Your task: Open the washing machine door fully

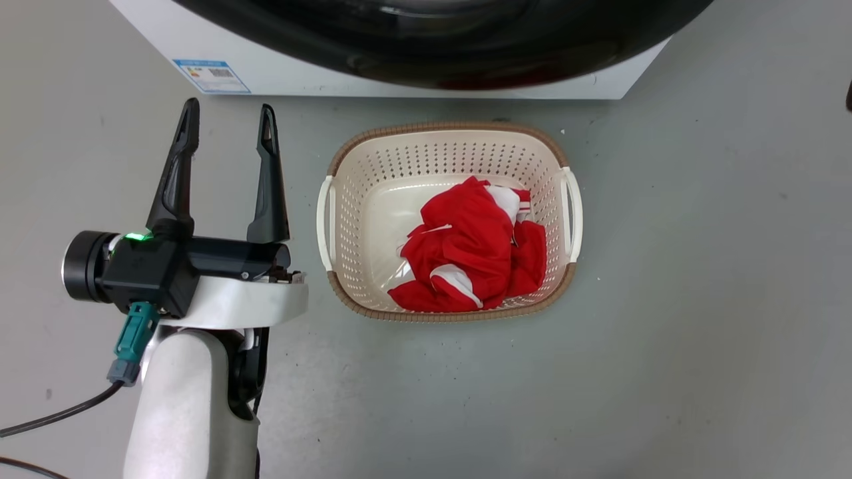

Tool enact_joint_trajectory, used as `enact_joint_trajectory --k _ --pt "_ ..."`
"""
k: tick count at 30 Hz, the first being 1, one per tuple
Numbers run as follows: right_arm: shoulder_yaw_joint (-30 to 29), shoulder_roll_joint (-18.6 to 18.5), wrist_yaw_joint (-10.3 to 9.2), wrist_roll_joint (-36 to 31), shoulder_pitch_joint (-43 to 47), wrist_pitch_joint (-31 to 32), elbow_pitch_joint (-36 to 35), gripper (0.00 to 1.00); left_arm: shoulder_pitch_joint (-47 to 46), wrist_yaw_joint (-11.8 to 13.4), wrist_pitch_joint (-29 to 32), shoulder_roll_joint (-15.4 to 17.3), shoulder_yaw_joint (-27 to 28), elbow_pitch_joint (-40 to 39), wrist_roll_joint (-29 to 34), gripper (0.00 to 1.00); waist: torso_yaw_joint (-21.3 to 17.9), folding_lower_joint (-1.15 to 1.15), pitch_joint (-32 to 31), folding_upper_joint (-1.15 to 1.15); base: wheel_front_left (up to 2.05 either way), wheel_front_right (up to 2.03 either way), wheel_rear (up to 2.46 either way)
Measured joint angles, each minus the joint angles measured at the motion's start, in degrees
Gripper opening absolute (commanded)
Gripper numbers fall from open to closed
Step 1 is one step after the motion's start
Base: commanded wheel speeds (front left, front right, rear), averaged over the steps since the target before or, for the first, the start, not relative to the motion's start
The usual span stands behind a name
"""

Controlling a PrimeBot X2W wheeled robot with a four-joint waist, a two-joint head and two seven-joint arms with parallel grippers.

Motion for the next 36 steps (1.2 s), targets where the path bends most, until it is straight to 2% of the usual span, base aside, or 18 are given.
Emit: enact_joint_trajectory --k 8,23,29,36 --pt "-0.38 1.98 0.01 1.96 7.75 8.86 -5.14 0.00 1.82 0.11 0.00 -0.01 0.04 1.27 -0.01 1.00 -0.90 0.00 -3.96 0.00 0.00 0.00 0.00" --pt "1.51 6.99 -0.01 3.69 23.56 21.96 -12.24 0.00 9.62 0.34 0.00 0.00 0.25 3.63 -0.18 1.00 -1.11 -0.01 -15.64 0.00 0.00 0.00 0.00" --pt "3.48 8.89 -0.01 4.91 28.48 25.39 -16.59 0.00 12.32 0.43 0.00 0.00 0.08 4.22 -0.19 1.00 -0.94 -0.01 -19.07 0.00 0.00 0.00 0.00" --pt "9.56 9.49 -0.01 7.34 33.00 26.58 -22.38 0.00 14.75 0.67 0.00 0.00 -1.16 4.60 -0.54 1.00 0.00 -0.01 -20.94 0.00 0.00 0.00 0.00"
